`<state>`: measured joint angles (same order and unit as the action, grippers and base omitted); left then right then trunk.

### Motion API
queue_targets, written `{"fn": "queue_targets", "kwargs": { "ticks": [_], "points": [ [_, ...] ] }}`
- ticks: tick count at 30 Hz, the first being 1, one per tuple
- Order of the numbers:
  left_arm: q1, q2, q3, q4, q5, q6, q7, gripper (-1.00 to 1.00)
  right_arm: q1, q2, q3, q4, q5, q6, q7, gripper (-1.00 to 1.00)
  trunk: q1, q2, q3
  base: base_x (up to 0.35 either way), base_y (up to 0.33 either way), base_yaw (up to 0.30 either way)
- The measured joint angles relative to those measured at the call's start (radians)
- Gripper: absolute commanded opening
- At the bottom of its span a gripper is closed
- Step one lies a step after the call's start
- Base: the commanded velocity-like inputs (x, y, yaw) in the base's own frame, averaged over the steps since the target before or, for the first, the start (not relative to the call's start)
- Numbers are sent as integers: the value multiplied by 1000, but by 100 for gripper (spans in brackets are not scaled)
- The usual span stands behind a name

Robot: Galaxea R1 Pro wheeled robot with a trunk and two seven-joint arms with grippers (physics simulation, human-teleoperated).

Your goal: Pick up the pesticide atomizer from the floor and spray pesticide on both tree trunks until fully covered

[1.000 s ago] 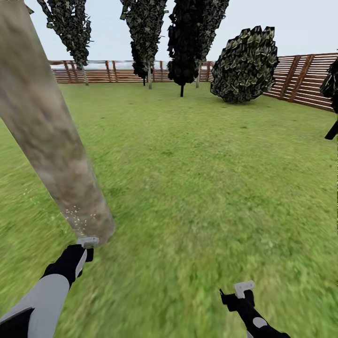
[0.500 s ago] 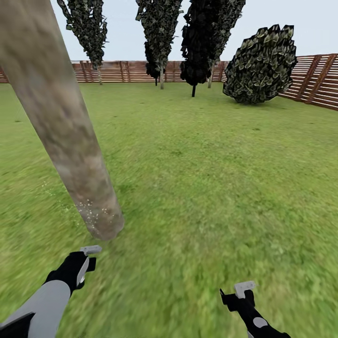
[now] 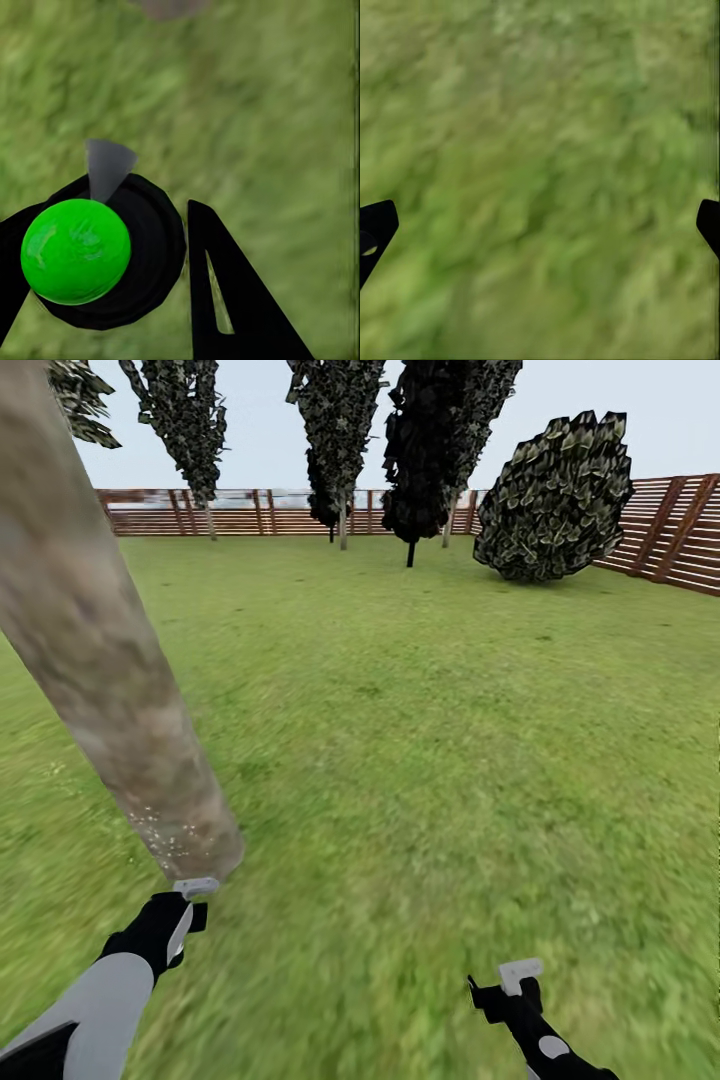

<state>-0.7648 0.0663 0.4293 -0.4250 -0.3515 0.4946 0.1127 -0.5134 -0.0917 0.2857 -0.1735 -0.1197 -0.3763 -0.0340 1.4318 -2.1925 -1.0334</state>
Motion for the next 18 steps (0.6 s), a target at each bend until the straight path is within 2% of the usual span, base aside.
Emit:
{"fn": "queue_targets", "kwargs": {
  "ticks": [2,10,18],
  "points": [
    [0,0,0,0,0,0,1,-100,0,0,0,0,0,0,0,100,0,0,0,17,-270,116],
    [0,0,5,0,1,0,1,-100,0,1,0,2,1,0,0,100,0,0,0,19,-274,270],
    [0,0,10,0,0,-2,0,-100,0,0,0,0,0,0,0,100,0,0,0,123,-271,38]
  ]
}}
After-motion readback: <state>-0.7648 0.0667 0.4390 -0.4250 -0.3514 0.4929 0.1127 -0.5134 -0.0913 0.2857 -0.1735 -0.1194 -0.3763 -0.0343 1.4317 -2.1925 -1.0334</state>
